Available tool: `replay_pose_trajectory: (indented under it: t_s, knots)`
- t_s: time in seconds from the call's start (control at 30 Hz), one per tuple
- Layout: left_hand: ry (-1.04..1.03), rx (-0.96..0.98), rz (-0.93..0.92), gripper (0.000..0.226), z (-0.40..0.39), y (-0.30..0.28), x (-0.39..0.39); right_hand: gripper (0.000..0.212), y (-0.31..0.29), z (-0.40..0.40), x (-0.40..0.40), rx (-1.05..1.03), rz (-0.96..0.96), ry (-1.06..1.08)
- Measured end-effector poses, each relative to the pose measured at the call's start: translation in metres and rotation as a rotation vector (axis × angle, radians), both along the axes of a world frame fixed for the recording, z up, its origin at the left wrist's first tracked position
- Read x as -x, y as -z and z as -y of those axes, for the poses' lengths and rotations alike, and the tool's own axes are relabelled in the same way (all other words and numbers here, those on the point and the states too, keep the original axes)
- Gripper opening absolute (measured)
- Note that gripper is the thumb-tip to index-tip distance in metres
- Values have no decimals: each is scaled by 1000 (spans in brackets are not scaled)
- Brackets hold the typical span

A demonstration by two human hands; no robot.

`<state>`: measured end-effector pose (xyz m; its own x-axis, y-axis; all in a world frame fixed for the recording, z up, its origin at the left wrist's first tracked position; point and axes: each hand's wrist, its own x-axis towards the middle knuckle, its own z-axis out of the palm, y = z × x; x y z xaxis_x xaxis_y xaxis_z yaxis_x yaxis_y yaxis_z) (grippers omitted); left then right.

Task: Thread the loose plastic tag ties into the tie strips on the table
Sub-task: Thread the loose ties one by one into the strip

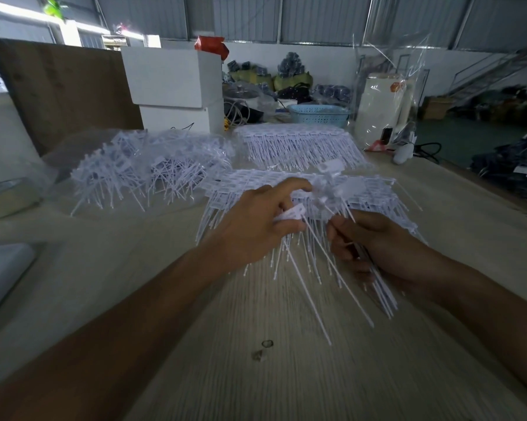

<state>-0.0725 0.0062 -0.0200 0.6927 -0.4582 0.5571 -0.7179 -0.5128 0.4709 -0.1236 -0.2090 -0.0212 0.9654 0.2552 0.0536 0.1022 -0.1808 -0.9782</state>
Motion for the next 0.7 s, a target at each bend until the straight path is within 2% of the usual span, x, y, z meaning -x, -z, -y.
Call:
replay_pose_trajectory:
  t_s: [0.17, 0.3, 0.4, 0.47, 0.6, 0.7]
  knots:
    - [119, 158, -105, 46, 14, -1, 13, 30, -7, 1, 0, -13, 47, 74]
    - [161, 155, -100, 46, 19, -1, 20, 30, -8, -4, 6, 63, 52, 24]
    - [173, 151, -87, 34, 17, -1, 19, 31, -7, -3, 4, 44, 60, 51]
    - [154, 112, -54, 32, 14, 0, 16, 26, -8, -1, 0, -30, 42, 100]
    - [11, -75, 68, 40, 9, 3, 11, 36, -6, 1, -4, -56, 25, 203]
    - [-14, -138, 216, 30, 8, 2, 11, 30, -5, 0, -3, -43, 58, 190]
